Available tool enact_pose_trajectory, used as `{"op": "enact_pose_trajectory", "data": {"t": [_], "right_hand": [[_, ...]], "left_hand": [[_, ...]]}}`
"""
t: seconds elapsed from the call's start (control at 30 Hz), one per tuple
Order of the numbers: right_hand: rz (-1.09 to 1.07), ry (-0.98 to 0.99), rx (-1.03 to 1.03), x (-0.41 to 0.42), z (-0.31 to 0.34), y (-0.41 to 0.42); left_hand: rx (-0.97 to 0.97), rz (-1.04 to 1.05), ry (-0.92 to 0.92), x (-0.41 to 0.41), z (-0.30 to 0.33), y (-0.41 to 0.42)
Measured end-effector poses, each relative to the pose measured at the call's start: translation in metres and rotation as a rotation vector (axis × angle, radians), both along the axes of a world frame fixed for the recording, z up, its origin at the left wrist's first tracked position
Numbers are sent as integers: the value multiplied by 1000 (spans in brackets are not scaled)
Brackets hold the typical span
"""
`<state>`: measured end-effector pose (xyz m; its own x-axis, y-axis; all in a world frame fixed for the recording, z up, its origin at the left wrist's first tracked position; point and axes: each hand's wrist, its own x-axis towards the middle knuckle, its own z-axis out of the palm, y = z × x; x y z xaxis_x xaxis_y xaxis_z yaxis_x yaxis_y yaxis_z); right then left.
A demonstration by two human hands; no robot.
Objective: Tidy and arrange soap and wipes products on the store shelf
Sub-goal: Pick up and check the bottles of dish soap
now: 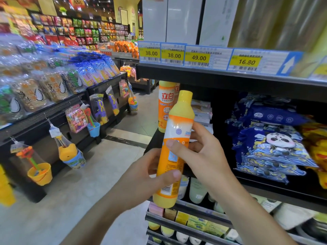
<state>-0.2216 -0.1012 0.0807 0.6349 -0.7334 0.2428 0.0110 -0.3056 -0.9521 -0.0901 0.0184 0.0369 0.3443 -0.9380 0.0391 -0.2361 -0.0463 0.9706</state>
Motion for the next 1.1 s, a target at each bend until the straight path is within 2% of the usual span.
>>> {"op": "enact_pose_trajectory", "data": {"t": [0.13,0.33,0.57,0.73,0.97,1.1], "right_hand": [[100,-44,18,-8,2,-1],[213,-109,83,-18,1,-8],[271,-109,120,-24,-7,-15],[307,-115,154,-25,-6,-15],[156,-14,56,-22,-11,-9],[120,-1,73,-22,-21,-1]], "left_hand": [[50,-200,122,7,7,-2],[-1,-252,196,3,5,-2],[-10,-158,154,1,4,-3],[-36,-68,31,-4,2,-7],[-142,123,-55,-15,-9,-10],[-196,189,-89,-18,-9,-11]]}}
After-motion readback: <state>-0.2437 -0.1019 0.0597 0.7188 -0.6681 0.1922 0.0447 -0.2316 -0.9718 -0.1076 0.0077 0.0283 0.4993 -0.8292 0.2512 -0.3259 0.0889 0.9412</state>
